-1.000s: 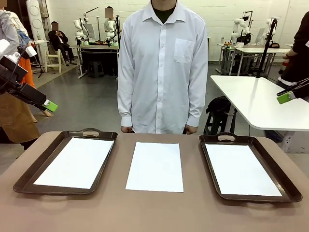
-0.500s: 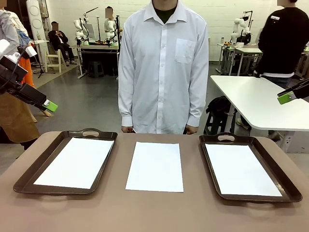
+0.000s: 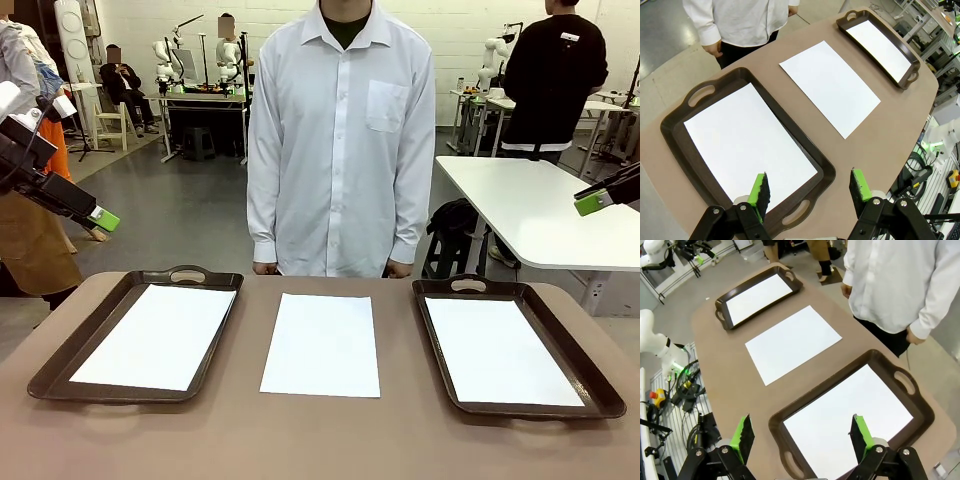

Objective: Sort the A4 documents.
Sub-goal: Receive the A4 Paper.

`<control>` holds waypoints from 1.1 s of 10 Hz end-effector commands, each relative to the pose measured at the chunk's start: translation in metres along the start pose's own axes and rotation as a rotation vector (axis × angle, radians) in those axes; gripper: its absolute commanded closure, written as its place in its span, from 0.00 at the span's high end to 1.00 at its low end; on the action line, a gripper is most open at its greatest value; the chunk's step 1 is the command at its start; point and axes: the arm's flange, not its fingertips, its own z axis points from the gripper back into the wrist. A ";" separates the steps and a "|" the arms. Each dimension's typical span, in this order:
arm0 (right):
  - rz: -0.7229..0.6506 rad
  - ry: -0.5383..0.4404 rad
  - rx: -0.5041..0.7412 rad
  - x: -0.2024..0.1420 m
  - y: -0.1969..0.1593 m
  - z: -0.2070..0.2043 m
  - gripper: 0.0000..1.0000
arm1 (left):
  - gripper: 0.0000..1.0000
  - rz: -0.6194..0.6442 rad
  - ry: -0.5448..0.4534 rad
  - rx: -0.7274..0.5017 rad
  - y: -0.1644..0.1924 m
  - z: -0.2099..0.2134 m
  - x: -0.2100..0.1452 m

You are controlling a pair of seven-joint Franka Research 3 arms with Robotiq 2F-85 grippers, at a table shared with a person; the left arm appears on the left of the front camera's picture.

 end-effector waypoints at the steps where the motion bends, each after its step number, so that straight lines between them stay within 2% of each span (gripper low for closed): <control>1: 0.001 -0.006 0.003 0.001 0.000 -0.001 1.00 | 0.83 -0.020 0.002 0.005 0.001 0.000 -0.002; 11: 0.001 -0.006 0.003 0.001 0.000 -0.001 1.00 | 0.83 -0.020 0.002 0.005 0.001 0.000 -0.002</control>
